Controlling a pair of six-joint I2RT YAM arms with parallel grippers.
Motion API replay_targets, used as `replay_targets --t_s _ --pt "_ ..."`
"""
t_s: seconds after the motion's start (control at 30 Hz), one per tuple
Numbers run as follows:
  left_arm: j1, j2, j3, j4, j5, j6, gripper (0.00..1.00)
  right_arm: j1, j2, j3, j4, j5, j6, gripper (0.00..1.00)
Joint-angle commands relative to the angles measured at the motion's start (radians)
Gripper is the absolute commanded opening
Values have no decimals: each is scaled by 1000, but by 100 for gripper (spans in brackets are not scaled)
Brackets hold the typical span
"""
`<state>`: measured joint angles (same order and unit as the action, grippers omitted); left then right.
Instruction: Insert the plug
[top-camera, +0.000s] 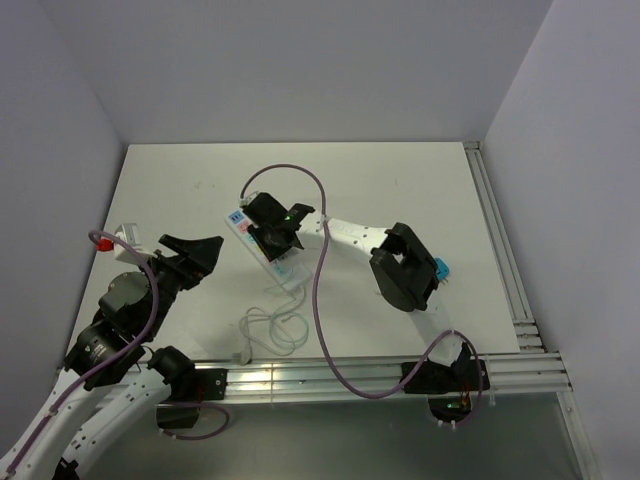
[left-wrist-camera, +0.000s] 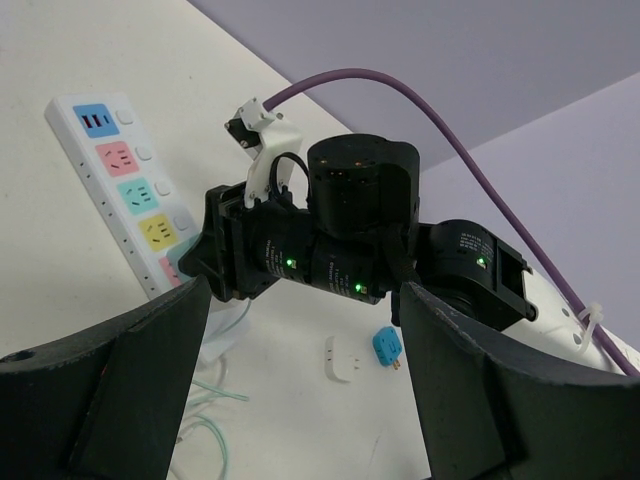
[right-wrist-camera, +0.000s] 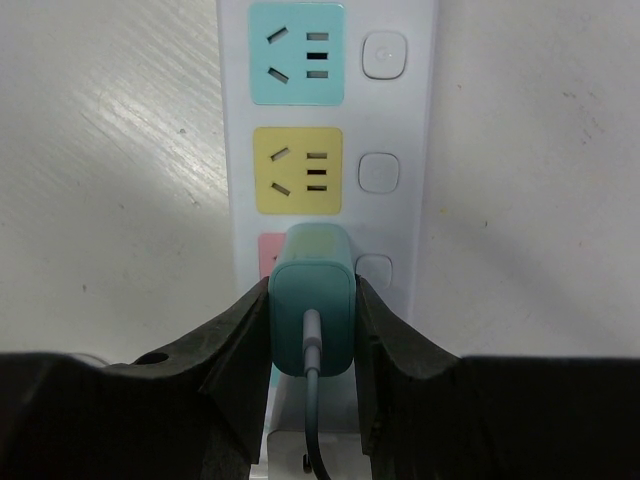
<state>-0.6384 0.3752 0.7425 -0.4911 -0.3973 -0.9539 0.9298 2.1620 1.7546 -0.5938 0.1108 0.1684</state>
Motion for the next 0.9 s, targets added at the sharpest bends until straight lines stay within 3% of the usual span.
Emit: replay_targets --t_s 0.0,0.17,0.4,0.63,0.8,0.87 --pt "2 -12 43 11 -3 18 82 6 67 -86 -225 20 -6 0" --pt "3 -12 43 0 -11 15 82 6 23 -148 -253 89 -49 0" --pt "3 1 38 10 6 14 82 6 -102 -345 -132 56 -61 3" --pt "2 -13 32 -3 -9 9 80 6 -133 -336 -109 -10 -41 19" --pt "2 -39 28 -23 -31 14 81 6 -159 -342 -98 -16 -69 17" --pt "3 -44 31 -26 -34 17 80 4 -153 -328 -104 -14 -90 20"
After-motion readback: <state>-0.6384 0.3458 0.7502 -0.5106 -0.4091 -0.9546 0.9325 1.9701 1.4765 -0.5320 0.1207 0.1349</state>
